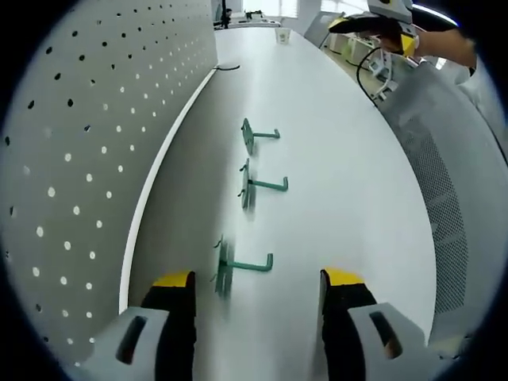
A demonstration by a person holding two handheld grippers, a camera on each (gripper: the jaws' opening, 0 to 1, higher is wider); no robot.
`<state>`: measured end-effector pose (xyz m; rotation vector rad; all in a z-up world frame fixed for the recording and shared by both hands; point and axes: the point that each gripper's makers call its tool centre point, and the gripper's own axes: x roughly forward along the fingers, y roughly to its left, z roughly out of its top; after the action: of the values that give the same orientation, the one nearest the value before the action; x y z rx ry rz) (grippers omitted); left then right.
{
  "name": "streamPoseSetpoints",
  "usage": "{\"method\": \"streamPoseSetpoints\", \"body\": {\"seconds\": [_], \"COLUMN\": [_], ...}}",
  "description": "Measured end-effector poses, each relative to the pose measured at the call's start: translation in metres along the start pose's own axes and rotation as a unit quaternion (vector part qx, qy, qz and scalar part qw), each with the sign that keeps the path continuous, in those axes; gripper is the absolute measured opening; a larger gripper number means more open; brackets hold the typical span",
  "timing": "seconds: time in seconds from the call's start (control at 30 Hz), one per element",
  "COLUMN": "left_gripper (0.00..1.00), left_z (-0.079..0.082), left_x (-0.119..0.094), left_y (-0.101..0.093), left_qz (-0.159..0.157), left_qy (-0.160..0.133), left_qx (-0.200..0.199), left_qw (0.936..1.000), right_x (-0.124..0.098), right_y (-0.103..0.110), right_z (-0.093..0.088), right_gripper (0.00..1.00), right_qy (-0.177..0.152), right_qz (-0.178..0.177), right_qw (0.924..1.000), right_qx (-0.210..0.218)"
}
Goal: Insert the hook assembly into the mounting plate slot until the hook locks in place.
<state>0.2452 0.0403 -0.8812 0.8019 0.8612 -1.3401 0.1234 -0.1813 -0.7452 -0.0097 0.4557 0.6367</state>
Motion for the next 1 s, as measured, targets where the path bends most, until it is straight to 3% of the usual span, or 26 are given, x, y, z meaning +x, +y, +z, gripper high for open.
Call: {"method": "streamPoseSetpoints", "body": {"seconds": [1.0], "left_gripper": [0.24], "left_z": [-0.001], "left_x": [-0.004], "left_y": [0.019], "left_qz": [0.018], "left_qy": [-0.006], "left_qx": [-0.03], "left_qw": [0.9994], "right_x": [0.002], "right_y": [0.001], "right_z": [0.001], "right_gripper": [0.67], "right_qy": [-0.002], "right_qz": [0.002], "right_qw": [1.0], "right_qx": [0.001]}}
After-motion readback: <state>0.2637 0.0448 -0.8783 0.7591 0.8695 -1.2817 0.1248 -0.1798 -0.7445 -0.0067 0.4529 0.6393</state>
